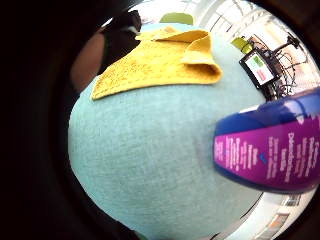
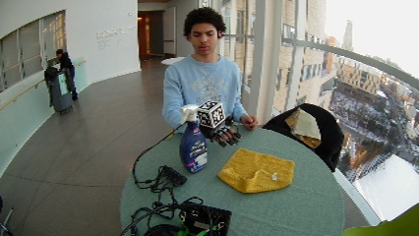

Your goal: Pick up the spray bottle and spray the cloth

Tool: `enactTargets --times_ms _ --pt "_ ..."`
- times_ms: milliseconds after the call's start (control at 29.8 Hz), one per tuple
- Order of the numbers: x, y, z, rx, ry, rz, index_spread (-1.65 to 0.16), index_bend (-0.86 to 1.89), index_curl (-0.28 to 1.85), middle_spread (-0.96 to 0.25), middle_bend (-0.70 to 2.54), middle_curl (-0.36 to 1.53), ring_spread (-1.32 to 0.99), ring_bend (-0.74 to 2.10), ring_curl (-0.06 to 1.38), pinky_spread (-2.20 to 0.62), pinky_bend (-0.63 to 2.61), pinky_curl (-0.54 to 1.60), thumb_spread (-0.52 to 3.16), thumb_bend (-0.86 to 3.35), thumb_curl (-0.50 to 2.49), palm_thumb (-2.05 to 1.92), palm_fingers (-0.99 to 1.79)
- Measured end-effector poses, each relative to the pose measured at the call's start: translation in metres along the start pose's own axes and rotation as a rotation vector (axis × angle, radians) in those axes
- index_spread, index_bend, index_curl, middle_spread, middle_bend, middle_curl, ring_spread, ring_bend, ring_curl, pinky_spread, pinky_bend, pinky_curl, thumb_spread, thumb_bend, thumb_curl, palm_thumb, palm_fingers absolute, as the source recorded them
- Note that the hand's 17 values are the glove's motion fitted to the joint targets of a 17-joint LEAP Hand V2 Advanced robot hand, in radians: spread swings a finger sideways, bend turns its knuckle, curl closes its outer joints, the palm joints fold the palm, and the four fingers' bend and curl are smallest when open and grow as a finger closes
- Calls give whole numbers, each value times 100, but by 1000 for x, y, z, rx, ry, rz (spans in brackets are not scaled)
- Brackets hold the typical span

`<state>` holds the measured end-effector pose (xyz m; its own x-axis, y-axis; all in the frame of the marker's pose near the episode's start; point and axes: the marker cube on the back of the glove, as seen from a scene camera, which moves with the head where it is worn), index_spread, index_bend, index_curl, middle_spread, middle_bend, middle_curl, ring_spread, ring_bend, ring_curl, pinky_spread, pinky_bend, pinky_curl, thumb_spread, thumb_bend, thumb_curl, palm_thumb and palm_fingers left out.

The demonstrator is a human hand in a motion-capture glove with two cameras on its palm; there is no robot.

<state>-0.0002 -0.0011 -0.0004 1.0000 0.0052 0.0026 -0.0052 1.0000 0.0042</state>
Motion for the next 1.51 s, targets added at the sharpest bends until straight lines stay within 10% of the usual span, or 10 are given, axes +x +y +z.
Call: enactTargets --times_ms 503,1509 --pt "0 -8 -5 -13 3 -18 -36 31 25 -4 26 21 1 18 13 19 27 20 100 31 20 58 51" --pt "-7 -2 -15 -25 32 -50 -38 24 36 -4 19 31 1 17 17 21 20 28 119 14 30 66 53"
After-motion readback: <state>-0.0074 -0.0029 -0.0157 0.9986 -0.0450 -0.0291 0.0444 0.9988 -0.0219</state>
